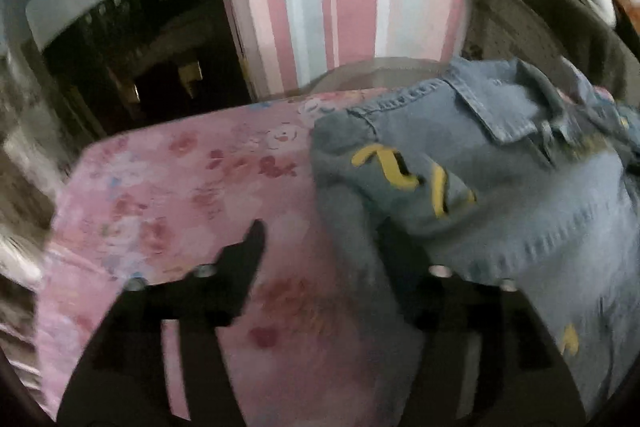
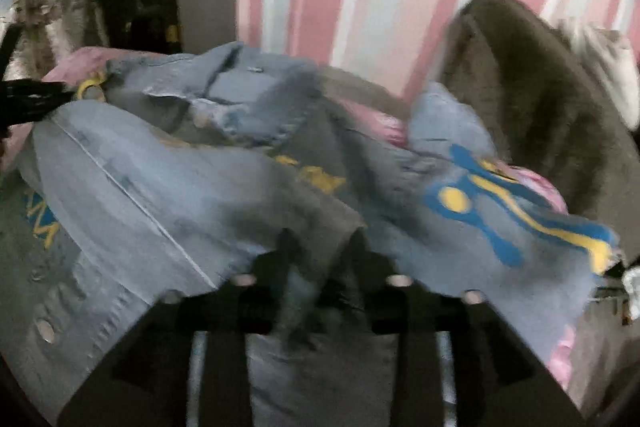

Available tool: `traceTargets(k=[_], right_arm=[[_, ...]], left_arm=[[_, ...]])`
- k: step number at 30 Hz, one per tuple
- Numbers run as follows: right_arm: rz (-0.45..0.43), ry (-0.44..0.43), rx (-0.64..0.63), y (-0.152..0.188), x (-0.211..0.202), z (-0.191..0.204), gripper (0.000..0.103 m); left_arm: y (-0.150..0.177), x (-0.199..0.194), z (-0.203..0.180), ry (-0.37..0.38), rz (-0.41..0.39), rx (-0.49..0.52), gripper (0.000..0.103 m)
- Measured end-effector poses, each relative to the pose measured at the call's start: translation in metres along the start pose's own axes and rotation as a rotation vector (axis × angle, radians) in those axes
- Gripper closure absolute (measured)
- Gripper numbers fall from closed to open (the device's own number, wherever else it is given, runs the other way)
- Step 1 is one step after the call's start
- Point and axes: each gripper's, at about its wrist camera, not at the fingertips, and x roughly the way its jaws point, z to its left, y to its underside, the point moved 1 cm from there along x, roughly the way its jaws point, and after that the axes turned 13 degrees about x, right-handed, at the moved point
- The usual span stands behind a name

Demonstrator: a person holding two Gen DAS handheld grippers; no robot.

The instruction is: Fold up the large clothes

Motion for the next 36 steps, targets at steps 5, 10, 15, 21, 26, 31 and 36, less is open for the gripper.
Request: traceTargets(k=[5, 10, 15, 21, 26, 31, 36], right_arm=[[-0.015, -0.153, 0.219, -0.006, -0.019, -0.036, 0.049], [0.145, -0.219, 0.344, -0.014, 0.036, -0.034, 0.052], [-0.045, -0.101, 0.140, -0.023, 0.008, 0.004, 0.094], [-0.184, 0.098, 0.100, -0.018, -0.024, -0.011, 0.094], [-0.067, 0.069, 0.148, -0.010, 0.004, -0.024, 0.093], [-0.025, -0.016, 0.173, -0.015, 0.010, -0.027, 0.080], [0.019, -0.117, 0.293, -0.010, 0.005, -0.041, 0.056]], left_arm=[[0.017, -0.031, -0.005, 0.052, -0.033, 0.036, 0.020], [0.015, -0.031, -0.005, 0.087, -0.041, -0.014, 0.020], [-0.013, -0.014, 0.003, 0.057, -0.033, -0.026, 0.020], [-0.029, -0.002, 0.014, 0.054, -0.039, -0.076, 0.020], [-0.033, 0.014, 0.007, 0.090, -0.011, -0.086, 0.021], [-0.050, 0.033, -0.005, 0.151, 0.019, -0.074, 0.028], [-0.054, 0.053, -0.006, 0.145, 0.070, -0.086, 0.087]])
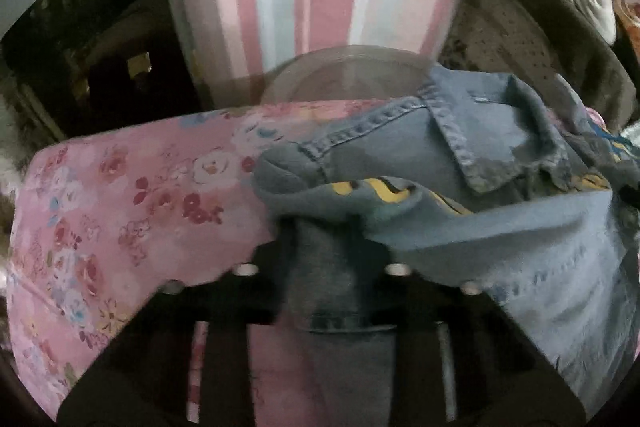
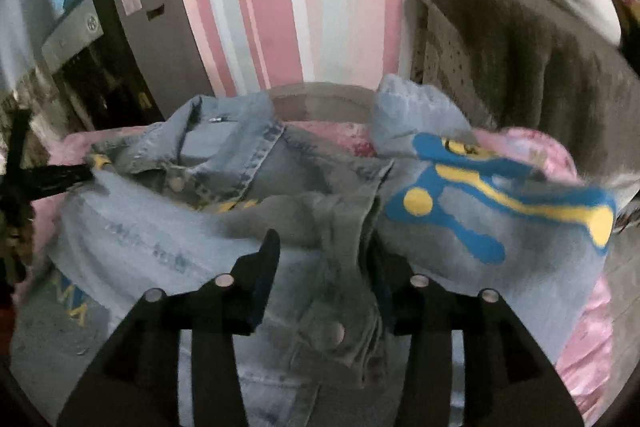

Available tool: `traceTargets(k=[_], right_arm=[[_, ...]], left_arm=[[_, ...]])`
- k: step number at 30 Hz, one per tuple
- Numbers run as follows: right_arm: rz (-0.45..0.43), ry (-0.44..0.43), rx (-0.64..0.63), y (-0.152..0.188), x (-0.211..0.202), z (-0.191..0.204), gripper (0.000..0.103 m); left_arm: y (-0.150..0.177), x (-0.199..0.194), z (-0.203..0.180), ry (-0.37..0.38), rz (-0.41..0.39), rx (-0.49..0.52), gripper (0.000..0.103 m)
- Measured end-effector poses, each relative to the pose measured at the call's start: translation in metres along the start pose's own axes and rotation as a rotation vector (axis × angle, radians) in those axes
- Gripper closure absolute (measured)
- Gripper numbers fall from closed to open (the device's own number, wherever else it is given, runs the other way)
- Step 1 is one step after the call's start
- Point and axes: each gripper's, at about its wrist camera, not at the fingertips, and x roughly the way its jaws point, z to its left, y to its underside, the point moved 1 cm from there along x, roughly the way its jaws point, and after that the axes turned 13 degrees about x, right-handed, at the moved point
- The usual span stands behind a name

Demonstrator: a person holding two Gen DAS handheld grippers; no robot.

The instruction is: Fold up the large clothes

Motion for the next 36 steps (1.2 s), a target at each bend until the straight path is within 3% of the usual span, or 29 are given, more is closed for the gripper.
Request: traceTargets(k=[4, 5, 6, 8, 10, 13, 16, 18, 20, 25, 30, 36], right_arm=[[0.069, -0.042, 0.041, 0.009, 0.010, -0.003, 0.054], [0.070, -0.050, 0.033, 0.008, 0.014, 0.000, 0.061], [0.063, -0.046, 0.008, 0.007, 0.017, 0.006, 0.076], [0.043, -0.030, -0.038, 0.004, 0.022, 0.015, 0.091], [0.030, 0.013, -0.057, -0.002, 0.029, 0.015, 0.091], [0.043, 0.072, -0.099, -0.004, 0.044, 0.011, 0.089], [0.022, 0.088, -0.111, -0.002, 0.028, 0.013, 0.078], [0.001, 0.049, -0.103, -0.001, 0.008, 0.013, 0.070], [-0.027, 0.019, -0.109, 0.003, -0.015, 0.013, 0.069], [0.001, -0.043, -0.154, 0.023, -0.030, 0.027, 0.069], [0.065, 0.016, -0.216, 0.047, -0.003, 0.034, 0.066], [0.067, -0.037, -0.181, 0.044, -0.015, 0.027, 0.054]], left_arm=[[0.015, -0.005, 0.027, 0.050, -0.043, -0.073, 0.093], [0.018, -0.005, 0.030, 0.049, -0.041, -0.074, 0.093], [0.021, -0.003, 0.034, 0.047, -0.036, -0.074, 0.094], [0.027, -0.002, 0.041, 0.051, -0.033, -0.084, 0.094], [0.028, -0.003, 0.045, 0.043, -0.038, -0.088, 0.094], [0.028, -0.002, 0.042, 0.014, -0.032, -0.058, 0.094], [0.028, -0.010, 0.039, -0.025, -0.029, -0.037, 0.089], [0.030, -0.020, 0.038, -0.038, -0.032, -0.048, 0.058], [0.032, -0.034, 0.033, -0.053, -0.049, -0.048, 0.047], [0.048, -0.060, -0.011, -0.008, -0.093, 0.027, 0.043], [0.067, -0.051, -0.055, -0.053, -0.039, 0.139, 0.038], [0.069, -0.051, -0.045, -0.060, -0.033, 0.096, 0.010]])
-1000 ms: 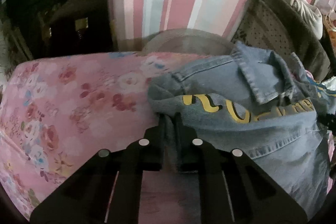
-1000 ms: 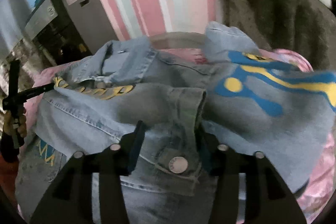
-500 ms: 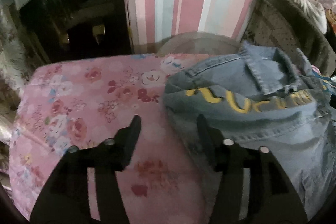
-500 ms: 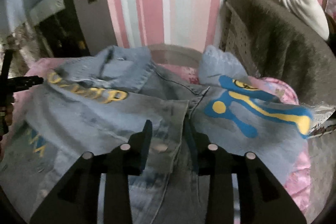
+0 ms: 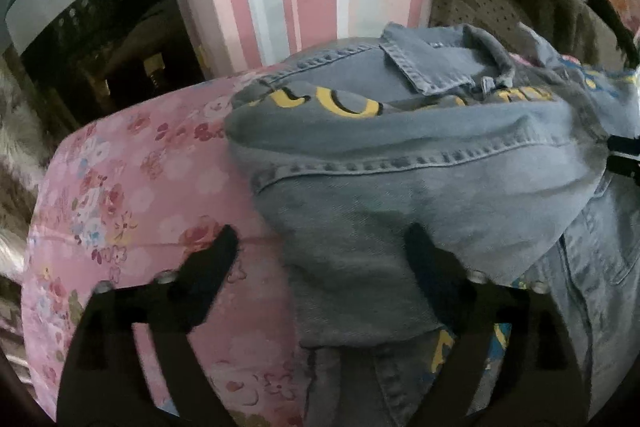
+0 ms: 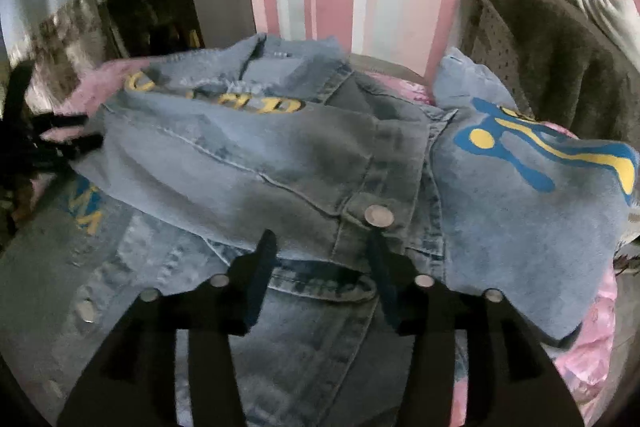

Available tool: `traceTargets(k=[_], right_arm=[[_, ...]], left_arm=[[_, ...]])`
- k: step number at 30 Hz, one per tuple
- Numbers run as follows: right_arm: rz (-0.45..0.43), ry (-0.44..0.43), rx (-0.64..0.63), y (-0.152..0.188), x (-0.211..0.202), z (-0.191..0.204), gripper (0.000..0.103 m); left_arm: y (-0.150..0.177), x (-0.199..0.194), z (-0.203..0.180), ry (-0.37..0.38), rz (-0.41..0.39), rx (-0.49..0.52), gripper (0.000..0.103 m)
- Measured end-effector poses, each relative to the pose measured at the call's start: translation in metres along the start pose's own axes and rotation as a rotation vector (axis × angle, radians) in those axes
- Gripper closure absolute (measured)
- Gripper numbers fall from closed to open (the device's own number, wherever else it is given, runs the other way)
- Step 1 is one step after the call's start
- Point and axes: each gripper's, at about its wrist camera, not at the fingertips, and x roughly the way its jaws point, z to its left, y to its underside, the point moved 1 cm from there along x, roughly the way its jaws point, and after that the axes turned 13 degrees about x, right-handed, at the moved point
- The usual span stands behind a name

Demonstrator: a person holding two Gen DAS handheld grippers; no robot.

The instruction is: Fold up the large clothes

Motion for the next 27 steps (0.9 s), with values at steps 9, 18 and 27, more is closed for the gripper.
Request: traceTargets(k=[9, 18, 27], right_arm=[[-0.179, 0.121, 0.149, -0.051, -0.075, -0.077, 0.044], [-0.122, 0.194, 0.253, -0.092, -0.055, -0.138, 0.044], [0.096, 0.281, 0.129, -0.105, 0.025, -0.135, 0.060]], left_arm=[[0.001, -0.011, -0.011, -0.043, -0.050, 0.072, 0.005], [0.005, -0.005, -0.008, -0.005, -0.043, 0.051, 0.005], [0.006, -0.002, -0.006, -0.012, -0.044, 0.055, 0.004]])
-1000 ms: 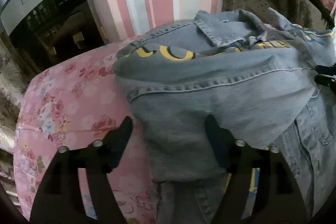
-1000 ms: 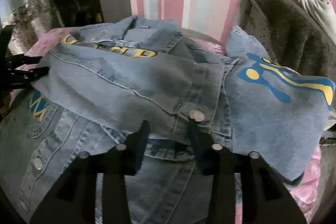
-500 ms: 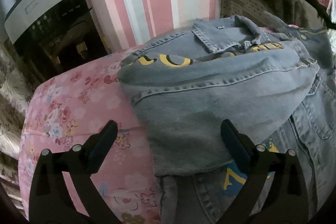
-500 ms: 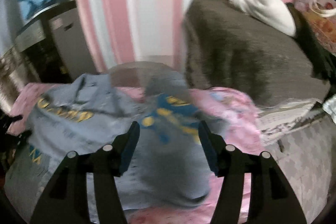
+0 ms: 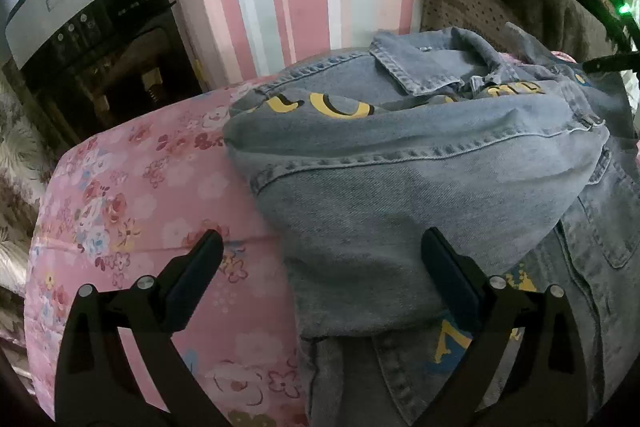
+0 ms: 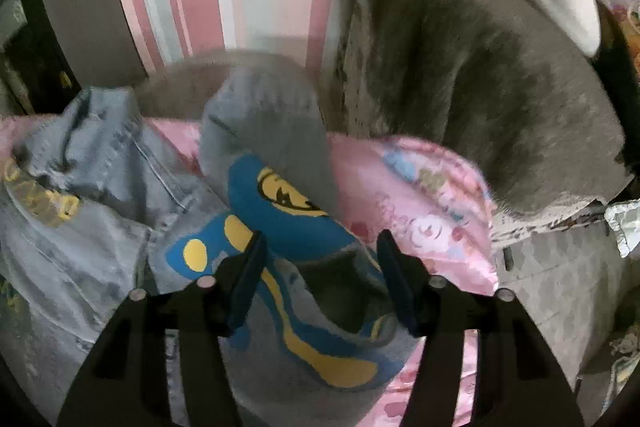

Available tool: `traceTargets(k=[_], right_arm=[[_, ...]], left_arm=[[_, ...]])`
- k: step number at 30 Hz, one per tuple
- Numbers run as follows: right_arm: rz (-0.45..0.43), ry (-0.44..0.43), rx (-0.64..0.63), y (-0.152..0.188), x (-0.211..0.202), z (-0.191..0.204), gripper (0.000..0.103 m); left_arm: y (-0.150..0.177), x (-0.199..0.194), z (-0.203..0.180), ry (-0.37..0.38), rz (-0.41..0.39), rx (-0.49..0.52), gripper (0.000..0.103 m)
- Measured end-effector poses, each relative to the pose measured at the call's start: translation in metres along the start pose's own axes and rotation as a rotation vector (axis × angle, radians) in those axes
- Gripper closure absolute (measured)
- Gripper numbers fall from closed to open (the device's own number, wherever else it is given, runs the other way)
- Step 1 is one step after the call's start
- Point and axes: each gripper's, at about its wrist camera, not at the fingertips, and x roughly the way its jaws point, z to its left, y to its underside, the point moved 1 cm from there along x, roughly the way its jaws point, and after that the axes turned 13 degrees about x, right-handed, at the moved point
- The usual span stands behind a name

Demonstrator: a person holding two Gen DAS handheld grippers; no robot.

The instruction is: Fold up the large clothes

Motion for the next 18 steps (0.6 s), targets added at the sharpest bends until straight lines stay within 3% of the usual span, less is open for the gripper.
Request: traceTargets(k=[4, 5, 7, 10, 14, 16, 18], right_arm=[[0.056, 0.045, -0.026, 0.012, 0.024, -0.001, 0.073], [0.038, 0.045, -0.024, 0.013, 0.025, -0.002, 0.080], [-0.037, 0.051, -0.009, 0.013, 0.016, -0.006, 0.089], [-0.210, -0.010, 0.051, 0.008, -0.020, -0.013, 0.099], [-0.389, -0.110, 0.100, 0.003, -0.071, -0.004, 0.103], [-0.439, -0.166, 0.104, 0.001, -0.091, 0.006, 0.103], [-0.403, -0.207, 0.083, -0.006, -0.101, 0.021, 0.103]], left_arm=[[0.000, 0.002, 0.001, 0.002, 0.002, -0.001, 0.004], [0.000, 0.002, 0.001, 0.001, 0.002, 0.000, 0.004], [0.000, 0.001, 0.000, -0.004, -0.002, 0.002, 0.004], [-0.001, 0.001, 0.000, -0.010, -0.005, 0.006, 0.004], [-0.002, 0.000, -0.001, -0.017, -0.008, 0.009, 0.004], [-0.002, -0.001, -0.001, -0.017, -0.012, 0.009, 0.004], [-0.001, 0.000, 0.000, -0.012, -0.010, 0.005, 0.004]])
